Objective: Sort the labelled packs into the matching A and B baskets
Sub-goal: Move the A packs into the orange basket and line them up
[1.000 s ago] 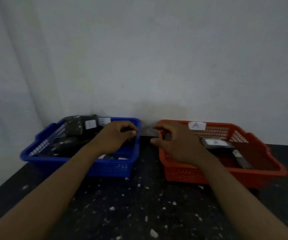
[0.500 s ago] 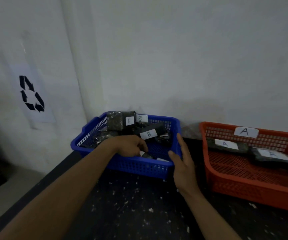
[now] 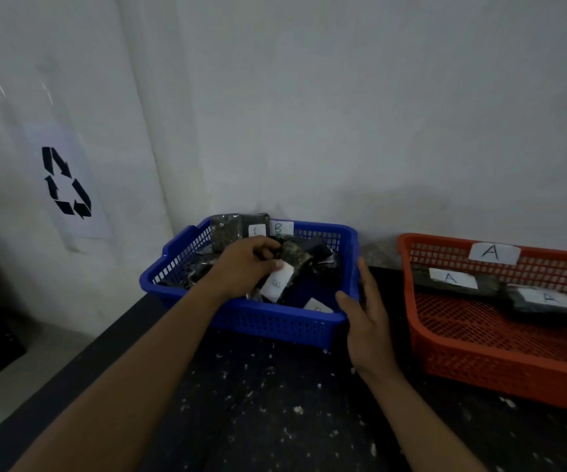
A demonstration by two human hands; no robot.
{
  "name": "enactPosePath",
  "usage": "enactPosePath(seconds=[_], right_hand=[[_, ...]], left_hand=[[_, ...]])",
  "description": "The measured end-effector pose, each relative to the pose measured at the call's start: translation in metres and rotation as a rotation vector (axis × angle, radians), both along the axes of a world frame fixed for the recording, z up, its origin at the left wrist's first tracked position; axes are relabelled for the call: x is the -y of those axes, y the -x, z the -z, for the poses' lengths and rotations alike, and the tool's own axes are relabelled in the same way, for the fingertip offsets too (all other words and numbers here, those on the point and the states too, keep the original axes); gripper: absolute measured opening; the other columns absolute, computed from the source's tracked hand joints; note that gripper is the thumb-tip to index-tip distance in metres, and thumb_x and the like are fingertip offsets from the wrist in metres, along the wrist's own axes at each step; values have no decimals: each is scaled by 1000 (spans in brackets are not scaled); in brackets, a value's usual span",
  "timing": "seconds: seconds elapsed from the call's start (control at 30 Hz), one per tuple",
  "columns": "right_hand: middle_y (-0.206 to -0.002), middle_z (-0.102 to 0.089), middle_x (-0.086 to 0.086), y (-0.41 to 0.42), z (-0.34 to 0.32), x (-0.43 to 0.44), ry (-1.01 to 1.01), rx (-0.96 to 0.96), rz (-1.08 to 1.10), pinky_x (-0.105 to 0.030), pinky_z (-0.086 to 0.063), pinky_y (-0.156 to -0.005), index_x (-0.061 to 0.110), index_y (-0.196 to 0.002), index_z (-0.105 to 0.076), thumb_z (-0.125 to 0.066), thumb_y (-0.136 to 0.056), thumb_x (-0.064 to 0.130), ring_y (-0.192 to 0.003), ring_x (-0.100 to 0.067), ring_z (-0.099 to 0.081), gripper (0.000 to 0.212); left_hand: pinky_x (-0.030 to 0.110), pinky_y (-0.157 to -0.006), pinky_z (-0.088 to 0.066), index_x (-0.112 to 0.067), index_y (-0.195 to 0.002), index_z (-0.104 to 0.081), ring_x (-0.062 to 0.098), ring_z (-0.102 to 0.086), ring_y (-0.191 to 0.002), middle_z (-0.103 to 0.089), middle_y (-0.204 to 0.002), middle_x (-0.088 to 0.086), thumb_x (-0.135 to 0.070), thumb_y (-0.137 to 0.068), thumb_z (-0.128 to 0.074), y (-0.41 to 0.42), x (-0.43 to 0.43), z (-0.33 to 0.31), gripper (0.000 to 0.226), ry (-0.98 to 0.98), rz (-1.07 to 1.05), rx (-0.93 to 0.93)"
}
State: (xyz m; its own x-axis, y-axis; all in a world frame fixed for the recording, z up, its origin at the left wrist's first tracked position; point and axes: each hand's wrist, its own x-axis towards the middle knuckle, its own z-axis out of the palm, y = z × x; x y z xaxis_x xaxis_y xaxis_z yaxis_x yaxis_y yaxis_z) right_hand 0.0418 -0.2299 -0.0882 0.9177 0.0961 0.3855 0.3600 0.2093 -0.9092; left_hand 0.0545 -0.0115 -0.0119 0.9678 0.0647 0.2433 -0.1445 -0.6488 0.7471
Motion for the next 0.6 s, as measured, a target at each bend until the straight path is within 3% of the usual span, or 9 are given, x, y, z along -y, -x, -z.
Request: enactPosePath(seconds=[0.1, 0.17, 0.33, 0.4, 0.47, 0.53, 0.6], right_hand=[[-137, -43, 24, 0, -1, -1, -7, -2, -2, -10, -48, -80, 48, -141, -35, -55, -94, 16, -109, 7, -57, 60], [-132, -42, 30, 0, -2, -1, -14, -2, -3, -7, -47, -77, 48, -140, -36, -55, -94, 15, -106, 12, -56, 60], [-134, -42, 29, -1, -1, -1, -33, -12, -2, -8, -47, -79, 50, -139, -37, -56, -93, 17, -109, 12, -54, 59], [-138, -42, 26, -2, 1, -2, -38, -8, 7, -8, -47, -81, 52, -138, -38, -56, -93, 18, -112, 11, -53, 59], [-139, -43, 23, -3, 3, -3, -34, -5, 13, -10, -47, -82, 51, -138, -38, -56, -93, 18, -113, 7, -54, 58], [-139, -44, 22, -3, 3, -3, -33, -3, 16, -10, -48, -81, 49, -139, -38, -56, -93, 18, -113, 6, -55, 58], [-135, -44, 26, -3, 3, -3, -35, 6, 11, -7, -46, -80, 48, -140, -38, -56, -93, 18, -111, 9, -55, 59]], left_hand=[[25, -74, -52, -23, -117, -63, 11, -65, -88, -66, -104, -7, -17, -89, -66, 1, -1, 0, 28, 111, -18, -44], [28, -73, -55, -20, -109, -65, 15, -68, -83, -69, -97, -2, -15, -92, -62, 2, 0, 0, 18, 130, -18, -28], [26, -63, -56, -18, -90, -70, 19, -68, -67, -73, -77, 1, -6, -91, -58, 18, -2, -8, 16, 298, -61, 230], [23, -58, -53, -23, -86, -69, 14, -68, -63, -72, -73, -4, -12, -91, -59, 28, -8, -12, 16, 132, -40, 176], [23, -65, -53, -29, -85, -71, 8, -67, -69, -71, -77, -10, -28, -90, -61, 35, -13, -18, 10, -257, 25, -76], [27, -76, -53, -25, -89, -74, 9, -65, -80, -70, -86, -10, -45, -87, -62, 35, -10, -25, 23, -575, 60, -309], [31, -80, -52, -21, -95, -74, 13, -63, -86, -69, -93, -3, -52, -85, -61, 29, -2, -33, 35, -678, 50, -444]])
